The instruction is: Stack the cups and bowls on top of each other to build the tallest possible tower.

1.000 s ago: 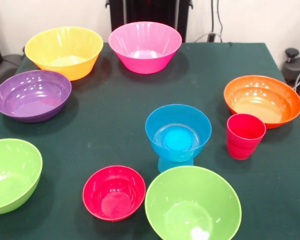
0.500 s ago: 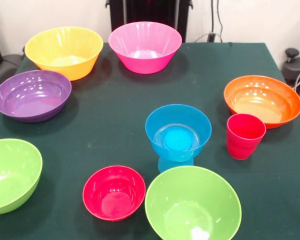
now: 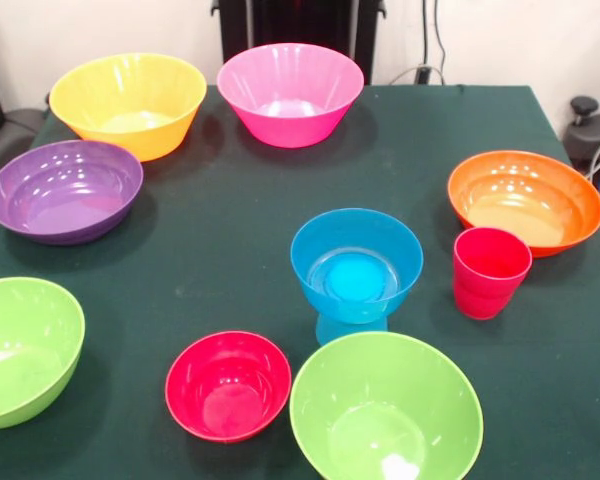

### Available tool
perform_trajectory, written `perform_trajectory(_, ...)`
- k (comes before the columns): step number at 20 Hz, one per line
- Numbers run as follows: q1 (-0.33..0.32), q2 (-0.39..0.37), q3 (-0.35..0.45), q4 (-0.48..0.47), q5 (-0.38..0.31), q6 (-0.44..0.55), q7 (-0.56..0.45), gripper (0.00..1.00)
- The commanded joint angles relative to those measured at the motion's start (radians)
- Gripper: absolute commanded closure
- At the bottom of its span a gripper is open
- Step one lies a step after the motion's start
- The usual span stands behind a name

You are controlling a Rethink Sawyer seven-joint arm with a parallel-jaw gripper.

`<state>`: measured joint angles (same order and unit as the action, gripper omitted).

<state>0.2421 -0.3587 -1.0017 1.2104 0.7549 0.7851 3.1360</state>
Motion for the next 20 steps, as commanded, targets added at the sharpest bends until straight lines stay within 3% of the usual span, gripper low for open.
perform_trajectory(1, -0.026, 0.119, 0.135, -0.120, -0.028, 0.145, 0.167, 0.00)
perform_trajectory(14, -0.039, 0.234, 0.102, -0.234, -0.008, 0.169, 0.224, 0.00)
perform_trajectory(20, -0.058, 0.301, 0.058, -0.362, 0.010, 0.224, 0.261, 0.00)
